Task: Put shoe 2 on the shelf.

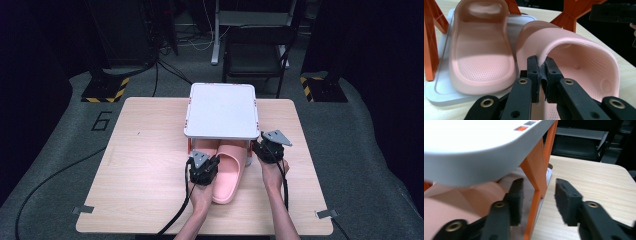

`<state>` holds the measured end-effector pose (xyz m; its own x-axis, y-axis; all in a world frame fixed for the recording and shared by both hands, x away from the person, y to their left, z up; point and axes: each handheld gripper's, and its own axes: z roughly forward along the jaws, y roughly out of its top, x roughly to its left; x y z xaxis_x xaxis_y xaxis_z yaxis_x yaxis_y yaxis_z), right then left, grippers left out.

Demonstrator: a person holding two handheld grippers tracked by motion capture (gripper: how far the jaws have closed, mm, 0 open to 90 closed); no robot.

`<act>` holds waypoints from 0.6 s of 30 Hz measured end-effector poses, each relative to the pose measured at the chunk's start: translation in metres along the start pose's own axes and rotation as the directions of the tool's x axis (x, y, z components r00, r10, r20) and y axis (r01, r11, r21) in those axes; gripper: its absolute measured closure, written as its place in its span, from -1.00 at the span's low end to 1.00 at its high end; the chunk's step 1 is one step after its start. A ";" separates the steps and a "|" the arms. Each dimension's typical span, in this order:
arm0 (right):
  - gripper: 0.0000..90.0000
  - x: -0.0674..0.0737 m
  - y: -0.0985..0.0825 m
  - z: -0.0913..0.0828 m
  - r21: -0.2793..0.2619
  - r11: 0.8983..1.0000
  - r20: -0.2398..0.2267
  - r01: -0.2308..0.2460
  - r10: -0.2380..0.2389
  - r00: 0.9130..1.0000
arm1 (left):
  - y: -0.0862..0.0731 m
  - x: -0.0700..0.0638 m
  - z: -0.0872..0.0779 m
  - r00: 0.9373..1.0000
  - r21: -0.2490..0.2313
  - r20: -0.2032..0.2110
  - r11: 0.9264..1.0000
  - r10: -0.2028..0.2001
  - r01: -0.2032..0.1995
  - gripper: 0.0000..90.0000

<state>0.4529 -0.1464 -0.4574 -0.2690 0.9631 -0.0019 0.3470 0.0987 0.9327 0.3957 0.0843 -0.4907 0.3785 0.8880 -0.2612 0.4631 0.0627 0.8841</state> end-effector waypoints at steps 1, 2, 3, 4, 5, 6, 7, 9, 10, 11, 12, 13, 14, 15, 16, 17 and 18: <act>0.40 0.001 0.000 0.001 0.004 1.000 0.009 -0.014 0.013 1.000 | 0.000 0.000 0.002 1.000 -0.003 0.000 1.000 -0.003 0.003 0.89; 0.42 0.000 0.000 0.004 -0.020 1.000 -0.003 -0.017 0.017 1.000 | 0.000 0.000 0.003 1.000 -0.003 -0.005 1.000 0.001 -0.001 0.89; 0.43 0.000 0.000 0.004 -0.020 1.000 -0.002 -0.023 0.023 1.000 | 0.000 -0.001 0.005 1.000 -0.002 -0.007 1.000 0.000 0.000 0.89; 0.43 0.000 -0.001 0.004 -0.012 1.000 -0.004 -0.025 0.025 1.000 | 0.000 -0.001 0.006 1.000 -0.001 -0.008 1.000 0.004 -0.004 0.89; 0.43 0.000 -0.001 0.005 -0.013 0.999 -0.009 -0.030 0.030 1.000 | 0.000 -0.001 0.007 1.000 0.000 -0.011 1.000 0.004 -0.004 0.89; 0.43 0.000 -0.001 0.006 -0.013 0.999 -0.011 -0.034 0.034 0.999 | 0.000 -0.001 0.008 1.000 0.000 -0.012 1.000 0.003 -0.003 0.89; 0.43 0.000 -0.002 0.009 -0.036 0.999 -0.011 -0.034 0.034 0.999 | 0.000 -0.001 0.010 1.000 -0.005 -0.013 1.000 -0.001 0.001 0.89; 0.42 0.002 -0.001 0.011 -0.013 1.000 -0.012 -0.018 0.018 1.000 | 0.000 -0.001 0.012 1.000 -0.001 -0.018 1.000 -0.005 0.005 0.89; 0.43 0.004 -0.001 0.013 -0.011 1.000 0.006 -0.012 0.012 1.000 | -0.001 -0.002 0.013 1.000 -0.001 -0.020 1.000 -0.008 0.008 0.89; 0.44 0.005 -0.001 0.015 -0.023 1.000 0.004 -0.012 0.012 1.000 | -0.001 -0.001 0.014 1.000 -0.001 -0.024 1.000 -0.006 0.006 0.89; 0.46 0.006 -0.001 0.015 -0.018 1.000 0.006 -0.018 0.018 1.000 | -0.001 -0.001 0.015 1.000 -0.001 -0.027 1.000 -0.016 0.016 0.89; 0.50 0.006 -0.001 0.016 -0.021 1.000 0.012 -0.017 0.017 1.000 | -0.002 -0.001 0.017 0.999 -0.002 -0.029 1.000 -0.019 0.019 0.89; 0.55 0.007 -0.001 0.017 -0.030 0.999 0.017 -0.030 0.030 0.999 | -0.002 -0.001 0.018 0.999 -0.001 -0.034 0.999 -0.032 0.032 0.89; 0.62 0.007 -0.001 0.018 -0.038 0.999 0.011 -0.036 0.037 0.999 | -0.002 -0.001 0.020 0.999 0.001 -0.038 0.999 -0.032 0.032 0.89; 0.67 0.007 0.000 0.018 -0.033 0.999 0.024 -0.039 0.040 0.999 | -0.001 -0.001 0.022 0.999 0.000 -0.037 0.999 -0.037 0.037 0.89; 0.68 0.008 -0.001 0.019 -0.039 0.999 0.031 -0.036 0.037 0.999 | -0.001 -0.001 0.024 0.999 0.000 -0.039 0.999 -0.033 0.033 0.89; 0.69 0.008 -0.001 0.019 -0.039 0.999 0.039 -0.016 0.018 0.999 | 0.000 -0.001 0.025 0.999 0.007 -0.040 1.000 -0.025 0.025 0.89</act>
<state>0.4676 -0.1343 -0.4650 -0.2274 0.9738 0.0006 0.3164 0.0733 0.9458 0.4157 0.0725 -0.4998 0.3349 0.9035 -0.2674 0.4785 0.0814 0.8743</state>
